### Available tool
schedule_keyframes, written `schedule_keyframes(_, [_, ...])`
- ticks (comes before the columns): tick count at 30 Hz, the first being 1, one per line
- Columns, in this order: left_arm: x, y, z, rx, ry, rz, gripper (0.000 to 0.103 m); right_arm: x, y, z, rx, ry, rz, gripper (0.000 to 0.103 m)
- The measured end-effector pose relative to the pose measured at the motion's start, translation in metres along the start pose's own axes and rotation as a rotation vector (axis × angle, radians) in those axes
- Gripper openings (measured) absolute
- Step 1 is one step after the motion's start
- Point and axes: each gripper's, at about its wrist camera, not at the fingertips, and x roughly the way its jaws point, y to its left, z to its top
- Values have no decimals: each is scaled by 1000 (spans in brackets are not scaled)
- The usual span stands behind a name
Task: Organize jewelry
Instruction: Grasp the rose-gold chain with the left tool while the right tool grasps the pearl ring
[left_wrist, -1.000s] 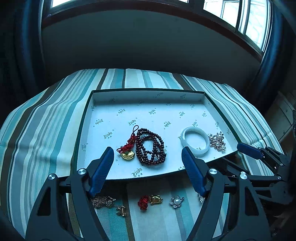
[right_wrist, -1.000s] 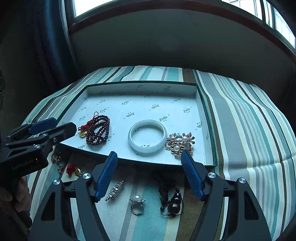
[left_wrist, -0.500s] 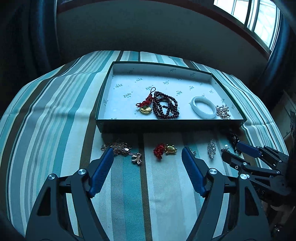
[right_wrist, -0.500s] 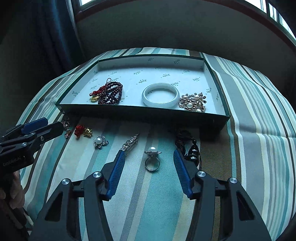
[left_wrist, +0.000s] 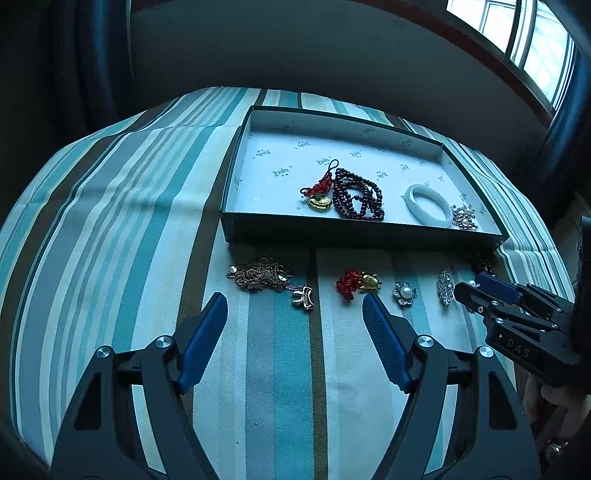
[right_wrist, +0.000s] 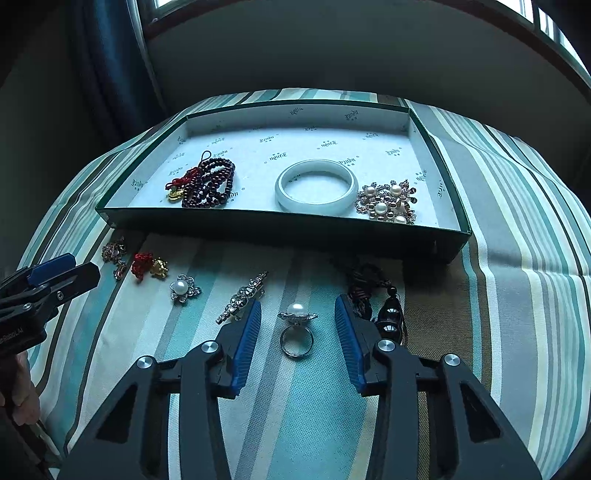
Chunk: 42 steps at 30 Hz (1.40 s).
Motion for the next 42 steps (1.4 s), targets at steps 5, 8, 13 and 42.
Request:
schedule_keyframes(5, [3, 2, 0, -4, 6, 2, 75, 1, 2, 0, -14, -7, -15, 35])
schedule_keyframes(8, [4, 3, 0, -7, 7, 4, 75, 1, 3, -1, -23, -12, -26, 29])
schedule_keyframes(13, [6, 7, 0, -11, 12, 10, 75, 0, 4, -2, -30, -14, -15, 22])
schedule_keyframes(42, [38, 16, 17, 59, 20, 76, 24, -4, 1, -2, -15, -14, 20, 22])
